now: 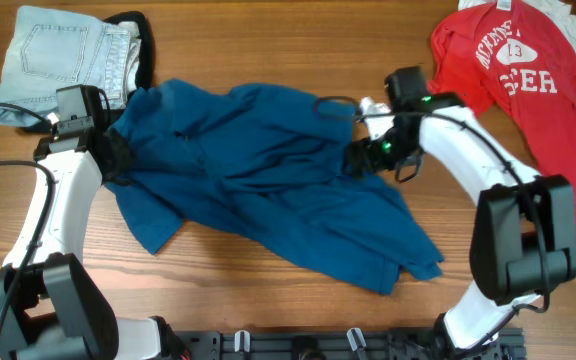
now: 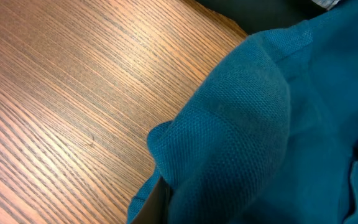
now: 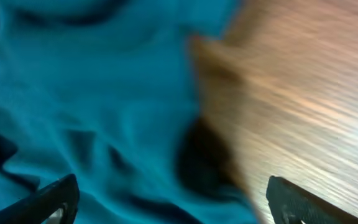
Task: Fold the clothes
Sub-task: 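Grasp the polo's right side with the right gripper and pull it right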
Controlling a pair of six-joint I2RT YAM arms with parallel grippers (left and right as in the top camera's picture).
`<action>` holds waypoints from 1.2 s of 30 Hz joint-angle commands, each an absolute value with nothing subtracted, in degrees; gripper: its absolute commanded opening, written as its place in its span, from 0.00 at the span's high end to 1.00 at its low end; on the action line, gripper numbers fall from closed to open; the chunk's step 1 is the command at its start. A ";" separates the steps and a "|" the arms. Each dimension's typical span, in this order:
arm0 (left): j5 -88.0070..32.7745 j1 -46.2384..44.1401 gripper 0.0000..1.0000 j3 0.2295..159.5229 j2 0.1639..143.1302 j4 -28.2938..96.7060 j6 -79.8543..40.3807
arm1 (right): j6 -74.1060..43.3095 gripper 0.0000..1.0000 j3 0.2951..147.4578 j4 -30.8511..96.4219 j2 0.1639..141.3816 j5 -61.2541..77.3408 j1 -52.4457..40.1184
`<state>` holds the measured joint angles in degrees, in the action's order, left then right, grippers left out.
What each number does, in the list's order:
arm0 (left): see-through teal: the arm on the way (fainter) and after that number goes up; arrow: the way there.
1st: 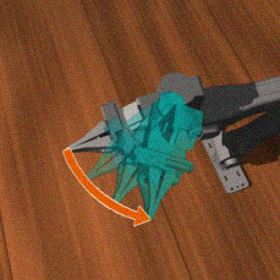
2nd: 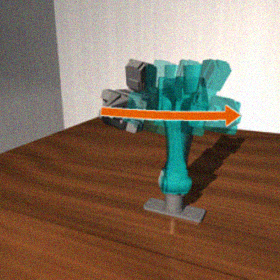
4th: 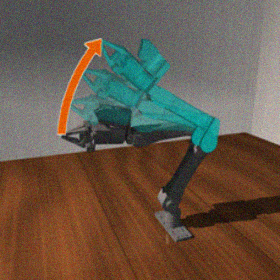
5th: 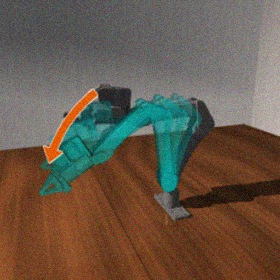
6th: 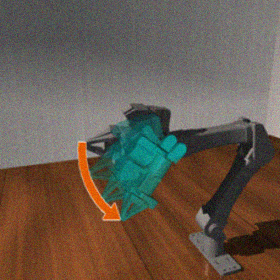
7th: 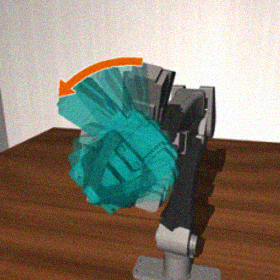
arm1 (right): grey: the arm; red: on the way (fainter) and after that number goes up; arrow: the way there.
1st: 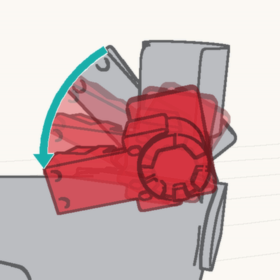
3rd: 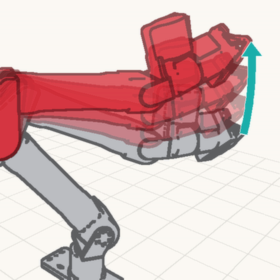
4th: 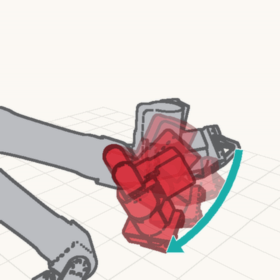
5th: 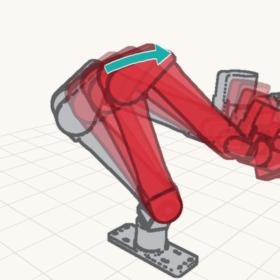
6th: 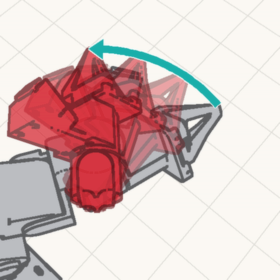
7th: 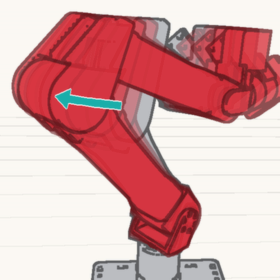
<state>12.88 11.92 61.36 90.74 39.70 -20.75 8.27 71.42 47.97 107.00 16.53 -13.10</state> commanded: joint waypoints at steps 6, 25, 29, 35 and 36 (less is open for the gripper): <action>12.91 12.45 0.96 61.95 90.11 40.21 -21.91 | 10.07 0.64 70.02 40.32 106.56 16.34 -15.25; 12.91 12.45 0.96 61.95 90.11 40.69 -21.89 | 0.73 0.96 68.79 24.36 106.56 5.87 -12.80; 12.88 12.45 0.96 61.95 90.11 41.47 -21.91 | -5.37 0.96 71.83 5.54 106.56 6.52 -9.39; 11.51 12.45 0.96 61.95 90.11 42.98 -21.93 | -6.09 0.96 72.79 -14.17 106.59 8.56 -7.75; 10.94 12.45 0.96 61.95 90.11 43.22 -21.93 | -5.93 0.96 73.54 -14.20 106.69 8.60 -7.46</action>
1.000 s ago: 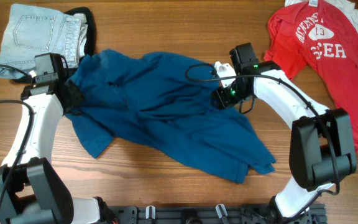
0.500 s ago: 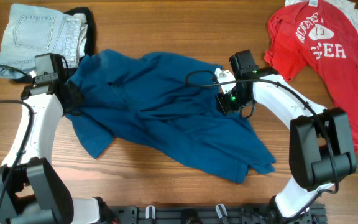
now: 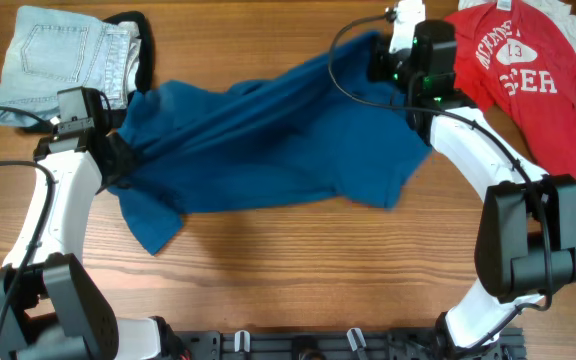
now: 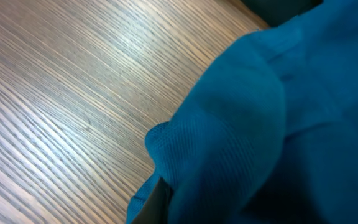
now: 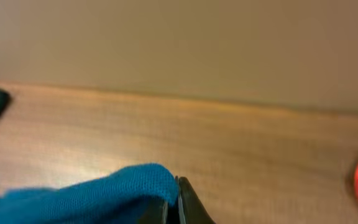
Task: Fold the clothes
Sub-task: 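Grasp the polo's right side with the right gripper and pull it right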
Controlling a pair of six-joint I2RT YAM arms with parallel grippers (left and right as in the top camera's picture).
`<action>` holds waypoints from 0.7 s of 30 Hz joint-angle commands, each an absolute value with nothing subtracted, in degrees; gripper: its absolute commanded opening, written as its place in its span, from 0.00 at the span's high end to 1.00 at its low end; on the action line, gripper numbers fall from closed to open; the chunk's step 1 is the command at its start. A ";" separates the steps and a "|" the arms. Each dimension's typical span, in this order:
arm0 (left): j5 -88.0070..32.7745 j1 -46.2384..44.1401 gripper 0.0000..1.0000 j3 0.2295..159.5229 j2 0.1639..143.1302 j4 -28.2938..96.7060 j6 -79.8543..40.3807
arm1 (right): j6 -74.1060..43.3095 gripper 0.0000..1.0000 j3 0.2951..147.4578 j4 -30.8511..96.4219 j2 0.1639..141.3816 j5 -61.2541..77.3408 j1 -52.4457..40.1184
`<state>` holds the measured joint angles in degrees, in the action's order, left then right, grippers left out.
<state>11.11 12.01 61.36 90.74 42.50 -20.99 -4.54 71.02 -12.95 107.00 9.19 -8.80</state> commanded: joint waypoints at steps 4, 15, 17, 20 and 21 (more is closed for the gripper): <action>9.63 12.45 0.96 61.95 90.11 43.31 -21.96 | -4.54 0.67 76.36 -8.80 107.31 9.23 -5.69; 8.38 12.45 0.96 61.95 90.11 43.92 -21.91 | -7.53 0.00 83.61 42.22 106.30 20.64 -4.49; 8.38 12.45 0.96 61.95 90.11 43.81 -21.91 | -7.07 0.00 83.50 51.81 106.32 17.98 -4.54; 8.38 12.45 0.96 61.95 90.11 43.75 -21.91 | -9.80 0.03 83.20 58.04 106.32 13.21 -4.54; 8.38 12.45 0.96 61.95 90.11 43.75 -21.91 | -11.14 0.04 82.46 59.13 106.32 13.41 -4.54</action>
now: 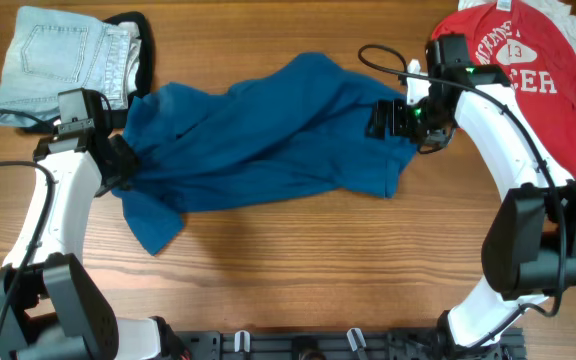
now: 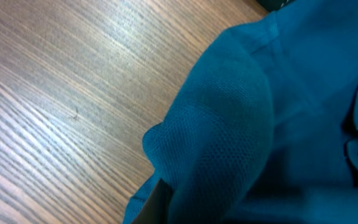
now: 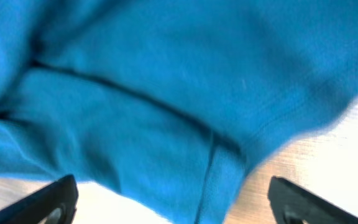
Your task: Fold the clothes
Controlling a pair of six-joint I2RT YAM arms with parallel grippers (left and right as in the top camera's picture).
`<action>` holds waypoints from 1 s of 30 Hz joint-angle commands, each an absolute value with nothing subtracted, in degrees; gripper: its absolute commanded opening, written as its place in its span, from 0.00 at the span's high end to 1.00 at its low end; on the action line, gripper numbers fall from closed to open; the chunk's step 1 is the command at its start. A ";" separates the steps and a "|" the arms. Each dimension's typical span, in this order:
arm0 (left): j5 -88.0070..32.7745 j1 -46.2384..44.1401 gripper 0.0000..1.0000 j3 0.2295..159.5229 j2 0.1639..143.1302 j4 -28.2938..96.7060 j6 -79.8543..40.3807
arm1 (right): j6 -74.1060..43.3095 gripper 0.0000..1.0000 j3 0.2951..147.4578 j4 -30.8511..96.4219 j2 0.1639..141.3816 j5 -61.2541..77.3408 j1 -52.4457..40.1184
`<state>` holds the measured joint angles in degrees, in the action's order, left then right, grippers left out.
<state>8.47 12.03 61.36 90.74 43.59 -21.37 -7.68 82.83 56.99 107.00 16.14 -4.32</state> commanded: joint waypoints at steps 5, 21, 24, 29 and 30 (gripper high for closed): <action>8.38 12.45 0.96 61.95 90.11 43.77 -21.91 | -14.79 0.11 74.63 56.18 106.32 14.02 -4.69; 8.38 12.45 0.96 61.95 90.11 43.40 -21.91 | -16.45 0.96 64.07 45.45 102.19 18.63 -4.54; 8.38 12.45 0.96 61.95 90.11 43.81 -21.89 | -16.47 0.96 65.43 50.33 95.57 15.42 -4.14; 8.38 12.45 0.96 61.95 90.11 44.31 -21.89 | -16.75 0.96 65.69 58.17 83.48 11.77 -4.14; 8.38 12.45 0.96 61.95 90.11 44.49 -21.89 | -17.50 0.96 65.67 59.44 81.69 11.77 -4.14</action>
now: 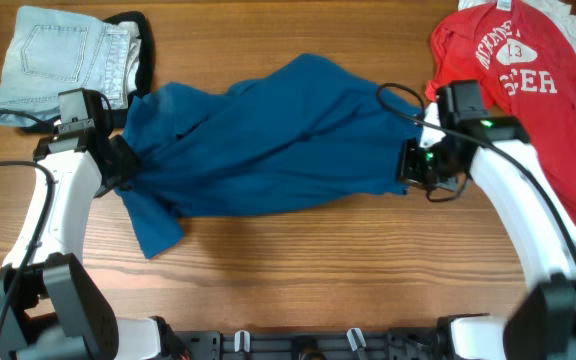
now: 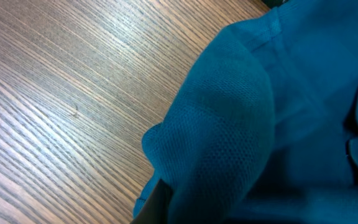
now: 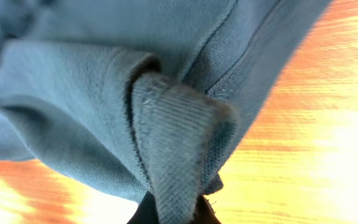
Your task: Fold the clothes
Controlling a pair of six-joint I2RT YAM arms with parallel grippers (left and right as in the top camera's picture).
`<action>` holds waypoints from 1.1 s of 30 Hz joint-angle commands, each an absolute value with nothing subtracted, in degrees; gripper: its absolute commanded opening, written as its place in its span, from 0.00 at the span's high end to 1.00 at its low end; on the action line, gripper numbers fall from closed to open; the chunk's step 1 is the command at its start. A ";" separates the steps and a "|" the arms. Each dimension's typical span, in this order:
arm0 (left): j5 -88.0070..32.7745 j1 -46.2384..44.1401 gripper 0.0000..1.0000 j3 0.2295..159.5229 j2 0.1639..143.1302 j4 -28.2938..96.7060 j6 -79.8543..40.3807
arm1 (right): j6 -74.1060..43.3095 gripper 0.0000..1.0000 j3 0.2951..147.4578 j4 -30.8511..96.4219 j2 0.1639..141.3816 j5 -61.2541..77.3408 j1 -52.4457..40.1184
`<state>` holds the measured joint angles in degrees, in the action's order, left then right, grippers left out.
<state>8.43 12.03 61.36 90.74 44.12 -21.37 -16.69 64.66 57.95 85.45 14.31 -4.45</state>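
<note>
A blue polo shirt (image 1: 268, 140) lies stretched in a rumpled band across the middle of the table. My left gripper (image 1: 118, 162) is shut on its left edge, where the cloth bulges over the jaws (image 2: 166, 208) in the left wrist view. One sleeve hangs toward the front left. My right gripper (image 1: 409, 165) is shut on the shirt's right hem. In the right wrist view a thick fold of blue fabric (image 3: 179, 143) is pinched between the jaws of that gripper (image 3: 173, 214).
Folded light jeans (image 1: 58, 55) sit on a black garment (image 1: 140, 35) at the back left. A red printed t-shirt (image 1: 523, 70) lies at the back right over a white cloth (image 1: 568, 18). Bare wooden table (image 1: 288, 270) runs along the front.
My right gripper was open over the shirt's right part; it is now nearer the front and shut on the right hem. The shirt's right side lies flatter. The left gripper holds as before.
The shirt first lay crumpled, spilling toward the front right, with my right gripper open at its right edge. Then that gripper held blue cloth up at the table's far side. Then it was open over the shirt. Now it grips the right hem. The left stayed shut on the shirt throughout.
</note>
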 commanded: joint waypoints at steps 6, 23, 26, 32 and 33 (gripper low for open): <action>8.36 12.45 0.96 61.95 90.11 44.69 -21.91 | -18.02 0.96 65.67 55.27 83.68 12.73 -4.16; 8.36 12.45 0.96 61.95 90.11 44.60 -21.91 | -13.72 0.14 64.58 55.31 96.16 12.84 -4.14; 8.36 12.45 0.96 61.95 90.11 44.58 -21.91 | -13.76 0.29 61.87 52.62 96.16 12.38 -4.16; 8.36 12.45 0.96 61.95 90.11 44.42 -21.93 | -15.31 0.39 55.27 45.87 96.18 9.93 -4.16; 8.36 12.45 0.96 61.95 90.11 44.40 -21.91 | -15.31 0.39 54.30 44.97 96.18 9.04 -4.16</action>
<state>8.40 12.03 61.36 90.74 44.56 -21.37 -14.06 56.99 46.48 96.16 12.34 -4.38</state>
